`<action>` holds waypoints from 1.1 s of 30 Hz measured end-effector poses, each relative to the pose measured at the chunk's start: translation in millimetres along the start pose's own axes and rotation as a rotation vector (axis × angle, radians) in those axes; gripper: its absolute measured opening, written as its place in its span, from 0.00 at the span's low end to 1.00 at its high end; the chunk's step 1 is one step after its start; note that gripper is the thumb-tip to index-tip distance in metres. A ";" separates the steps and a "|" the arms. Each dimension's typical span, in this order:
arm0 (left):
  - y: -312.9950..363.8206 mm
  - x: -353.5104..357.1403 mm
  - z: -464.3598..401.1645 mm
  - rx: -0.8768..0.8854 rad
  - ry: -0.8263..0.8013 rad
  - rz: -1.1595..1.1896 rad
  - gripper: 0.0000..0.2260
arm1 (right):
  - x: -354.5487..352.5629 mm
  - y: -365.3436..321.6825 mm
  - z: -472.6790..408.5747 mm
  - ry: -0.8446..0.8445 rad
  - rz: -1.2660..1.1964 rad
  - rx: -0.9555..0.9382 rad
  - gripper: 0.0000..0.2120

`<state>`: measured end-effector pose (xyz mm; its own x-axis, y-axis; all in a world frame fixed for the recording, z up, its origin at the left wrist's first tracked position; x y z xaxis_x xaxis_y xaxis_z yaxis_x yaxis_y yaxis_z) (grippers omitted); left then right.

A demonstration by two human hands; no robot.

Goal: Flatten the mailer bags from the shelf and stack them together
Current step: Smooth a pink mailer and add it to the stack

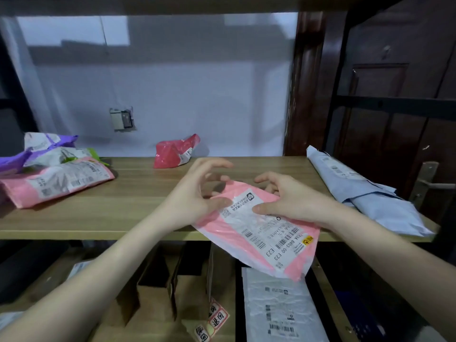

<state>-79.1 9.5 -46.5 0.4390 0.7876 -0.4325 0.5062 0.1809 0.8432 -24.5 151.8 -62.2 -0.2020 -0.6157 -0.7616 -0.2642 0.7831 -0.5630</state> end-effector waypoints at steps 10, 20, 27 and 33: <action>2.8 10.5 43.6 -0.209 -0.186 0.059 0.08 | 8.8 -42.3 58.8 0.070 -0.459 -0.140 0.09; -52.8 90.1 98.5 -0.424 -0.793 -0.228 0.20 | 74.2 43.4 118.8 -0.077 -0.525 0.114 0.10; -155.0 129.1 72.1 -0.647 -0.459 0.030 0.25 | 116.2 143.9 152.3 -0.090 -0.592 0.450 0.29; -230.5 184.4 50.5 -0.785 -0.216 0.254 0.28 | 130.5 224.7 165.6 0.195 -0.405 0.598 0.19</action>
<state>-77.3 83.3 -336.7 0.6421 0.7442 -0.1840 -0.2535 0.4327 0.8652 45.9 261.9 -341.3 -0.3765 -0.8267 -0.4182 0.1934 0.3713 -0.9081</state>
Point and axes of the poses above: each hand's wrist, its own z-axis away from the middle knuckle, its own x-axis out of the palm, y = z × x, the point moved 9 cm from there along -z, towards the middle knuckle, and after that the axes turned 15 degrees about -x, right-handed, at the moved point
